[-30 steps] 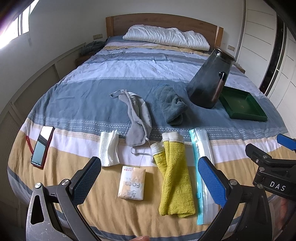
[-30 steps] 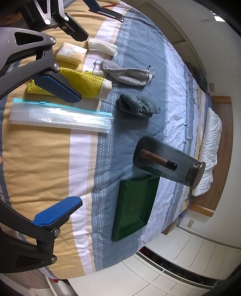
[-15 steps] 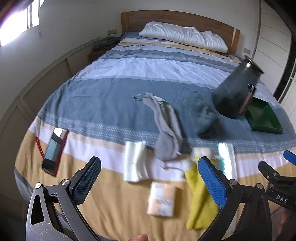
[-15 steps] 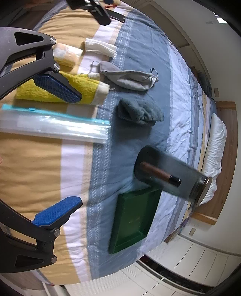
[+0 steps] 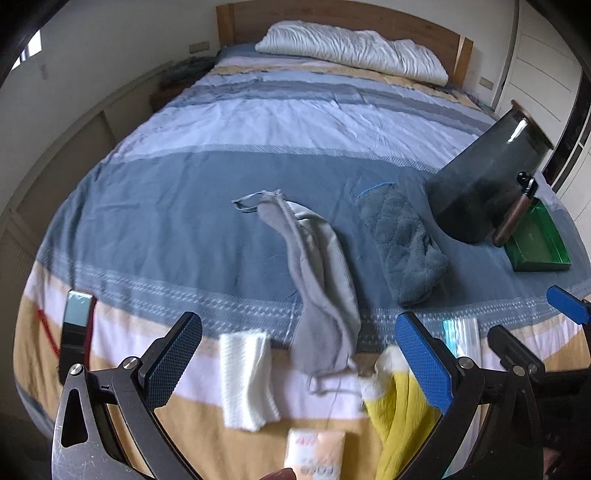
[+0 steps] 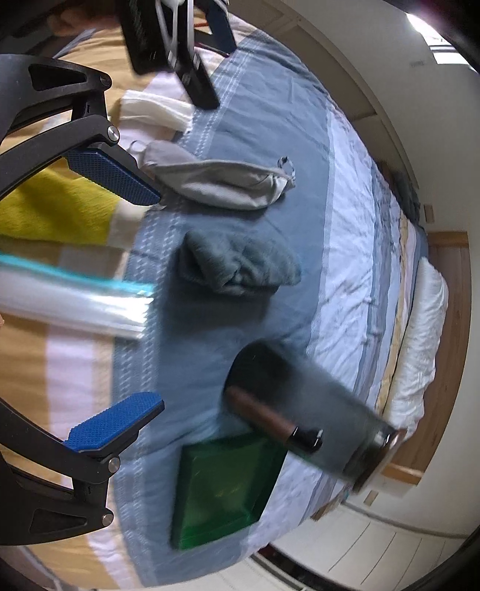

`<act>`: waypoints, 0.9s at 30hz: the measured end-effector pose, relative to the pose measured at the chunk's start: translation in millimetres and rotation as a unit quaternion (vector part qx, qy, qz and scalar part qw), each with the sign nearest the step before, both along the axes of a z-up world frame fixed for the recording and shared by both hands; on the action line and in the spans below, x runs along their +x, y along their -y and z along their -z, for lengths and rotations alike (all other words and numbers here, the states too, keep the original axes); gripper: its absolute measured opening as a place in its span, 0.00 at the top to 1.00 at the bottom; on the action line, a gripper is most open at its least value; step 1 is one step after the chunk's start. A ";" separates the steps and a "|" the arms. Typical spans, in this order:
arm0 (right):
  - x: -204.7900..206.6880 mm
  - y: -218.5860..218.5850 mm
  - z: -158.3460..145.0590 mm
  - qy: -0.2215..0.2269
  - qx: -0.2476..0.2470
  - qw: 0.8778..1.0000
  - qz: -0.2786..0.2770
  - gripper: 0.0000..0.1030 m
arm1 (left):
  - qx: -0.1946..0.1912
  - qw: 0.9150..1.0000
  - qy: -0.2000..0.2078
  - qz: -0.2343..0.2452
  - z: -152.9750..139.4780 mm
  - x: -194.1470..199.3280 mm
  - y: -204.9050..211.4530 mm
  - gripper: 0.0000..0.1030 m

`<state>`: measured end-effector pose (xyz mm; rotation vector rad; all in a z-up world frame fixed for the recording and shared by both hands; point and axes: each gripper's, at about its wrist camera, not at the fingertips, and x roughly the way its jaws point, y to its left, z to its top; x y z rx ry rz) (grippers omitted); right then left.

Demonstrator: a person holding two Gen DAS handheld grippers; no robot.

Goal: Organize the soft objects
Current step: 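Move the left tool to the grey cloth while the right tool approaches the clear zip bag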

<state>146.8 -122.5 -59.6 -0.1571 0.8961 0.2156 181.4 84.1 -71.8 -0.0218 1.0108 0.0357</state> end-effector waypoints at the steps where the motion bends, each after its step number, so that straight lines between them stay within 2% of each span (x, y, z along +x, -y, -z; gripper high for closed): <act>1: 7.1 -2.0 3.7 -0.002 0.003 1.000 -0.006 0.00 | 0.005 1.000 -0.004 -0.001 4.4 7.6 1.6 0.01; 8: 40.0 -4.4 27.8 -0.019 0.011 1.000 -0.017 0.00 | 0.020 0.999 -0.034 -0.017 34.1 47.0 5.4 0.01; 15: 49.6 4.4 39.8 -0.028 0.017 0.999 -0.013 0.00 | 0.000 0.998 -0.064 -0.012 55.9 68.7 9.9 0.01; 20: 31.7 23.9 51.2 -0.048 0.028 0.998 -0.010 0.00 | 0.008 0.997 -0.079 -0.007 68.0 81.8 16.2 0.01; 27: -18.5 51.7 70.2 -0.078 0.046 0.996 0.003 0.00 | 0.019 0.995 -0.096 -0.007 84.0 96.3 18.6 0.01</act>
